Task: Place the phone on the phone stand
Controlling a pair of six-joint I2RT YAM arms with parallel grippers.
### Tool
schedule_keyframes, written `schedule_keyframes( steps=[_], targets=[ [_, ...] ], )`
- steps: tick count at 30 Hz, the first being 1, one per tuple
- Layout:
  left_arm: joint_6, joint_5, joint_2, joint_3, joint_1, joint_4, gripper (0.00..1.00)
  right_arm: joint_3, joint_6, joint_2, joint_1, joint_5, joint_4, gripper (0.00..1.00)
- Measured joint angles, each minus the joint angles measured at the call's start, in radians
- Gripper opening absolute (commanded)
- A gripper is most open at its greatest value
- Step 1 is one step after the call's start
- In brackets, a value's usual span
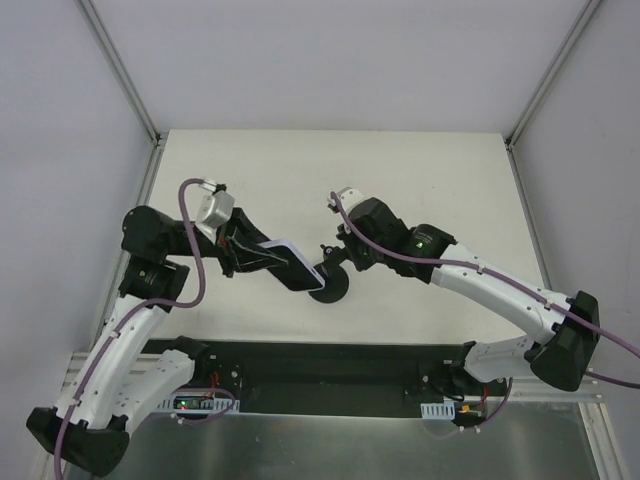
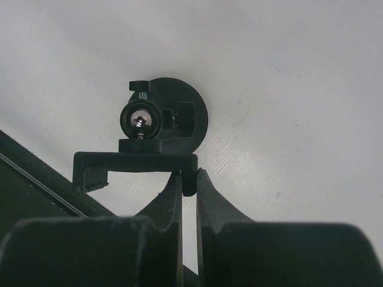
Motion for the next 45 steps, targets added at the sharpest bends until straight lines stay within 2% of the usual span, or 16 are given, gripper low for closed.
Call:
schedule_keyframes(
  steps=[3,7,11,14,19,25,30,36,45],
  targets=[
    [0.004,0.03,0.077,0.005,-0.072,0.017,0.0,0.0,-0.018,0.005,-0.002,-0.022,0.018,0.01],
    [0.069,-0.007,0.156,0.006,-0.181,-0.004,0.0,0.011,-0.023,0.029,-0.008,-0.058,0.04,0.01],
    [0.262,-0.077,0.261,0.137,-0.346,-0.19,0.0,0.034,-0.037,0.053,-0.015,-0.092,0.041,0.01],
    [0.396,-0.118,0.344,0.248,-0.415,-0.285,0.0,0.04,-0.045,0.058,-0.024,-0.11,0.038,0.01],
    [0.535,-0.193,0.423,0.25,-0.42,-0.339,0.0,0.052,-0.047,0.066,-0.038,-0.147,0.024,0.01],
    [0.611,-0.314,0.435,0.053,-0.42,-0.23,0.0,0.052,-0.044,0.066,-0.044,-0.174,0.024,0.01],
    [0.636,-0.346,0.437,0.014,-0.427,-0.174,0.0,0.054,-0.041,0.069,-0.053,-0.193,0.025,0.01],
    [0.64,-0.341,0.441,-0.006,-0.422,-0.122,0.0,0.06,-0.04,0.076,-0.059,-0.21,0.025,0.01],
    [0.597,-0.172,0.479,-0.005,-0.335,-0.079,0.0,0.071,-0.09,0.103,-0.063,-0.284,0.054,0.01]
  ],
)
